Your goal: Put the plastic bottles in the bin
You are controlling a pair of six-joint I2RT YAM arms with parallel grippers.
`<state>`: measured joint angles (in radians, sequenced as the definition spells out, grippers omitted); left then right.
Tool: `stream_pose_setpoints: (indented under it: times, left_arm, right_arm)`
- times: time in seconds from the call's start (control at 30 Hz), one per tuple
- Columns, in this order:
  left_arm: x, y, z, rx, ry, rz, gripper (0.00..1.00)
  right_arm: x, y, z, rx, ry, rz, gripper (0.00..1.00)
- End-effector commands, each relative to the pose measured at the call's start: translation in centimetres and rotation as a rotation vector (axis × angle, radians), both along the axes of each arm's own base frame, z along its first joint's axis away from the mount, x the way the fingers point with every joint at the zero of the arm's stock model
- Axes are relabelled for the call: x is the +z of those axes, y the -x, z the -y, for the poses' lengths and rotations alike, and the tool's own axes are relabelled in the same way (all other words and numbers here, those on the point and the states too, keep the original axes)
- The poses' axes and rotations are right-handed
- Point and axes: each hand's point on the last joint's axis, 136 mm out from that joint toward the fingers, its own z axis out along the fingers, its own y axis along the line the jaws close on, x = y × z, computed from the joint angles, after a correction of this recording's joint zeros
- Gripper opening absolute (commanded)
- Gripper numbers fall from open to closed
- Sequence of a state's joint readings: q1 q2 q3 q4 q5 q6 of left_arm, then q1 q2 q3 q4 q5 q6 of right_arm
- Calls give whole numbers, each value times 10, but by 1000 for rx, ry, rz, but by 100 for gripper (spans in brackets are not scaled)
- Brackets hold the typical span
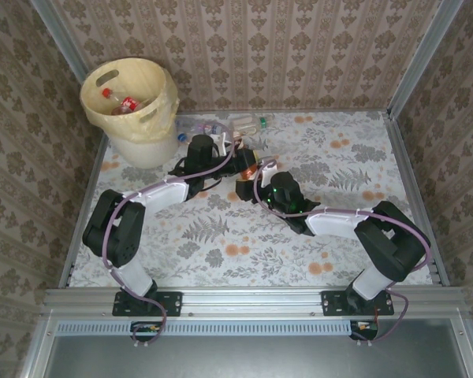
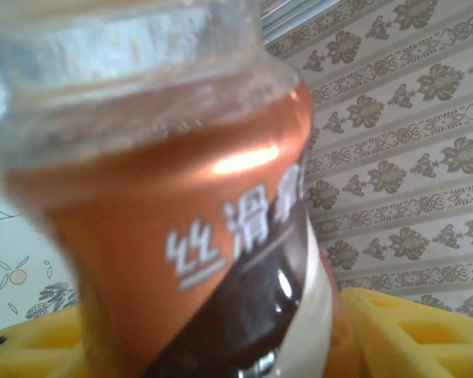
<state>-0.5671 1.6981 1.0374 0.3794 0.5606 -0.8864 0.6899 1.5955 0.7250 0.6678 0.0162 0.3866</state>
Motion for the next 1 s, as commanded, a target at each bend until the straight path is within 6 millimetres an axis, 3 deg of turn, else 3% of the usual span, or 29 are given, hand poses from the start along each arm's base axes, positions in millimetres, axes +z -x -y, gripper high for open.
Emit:
stream_pose_setpoints:
  times: [0.0,0.27,0.5,0.73,0.77,0.8,0.97]
  left_arm:
    - [12,-6,-1,7,-4,13,63]
    - [15,-19,-16,53,-55,26,60]
    - [23,-31,-42,126,-98,54,60]
    - [34,-37,-64,186,-163,96,59]
    - [37,-36,-65,192,-175,106,59]
    - [41,-44,-81,233,-192,115,59]
    - [63,-43,-98,265,-270,180,59]
  right_arm:
    - [24,13,-13,105,-8,55,77]
    - [35,33,-4,175,67,86,100]
    - [52,41,23,124,164,157,100]
    - [68,26,65,-103,211,214,100]
    - [68,24,70,-133,216,214,100]
    - [68,21,76,-161,220,215,100]
    - [59,8,103,-328,233,170,100]
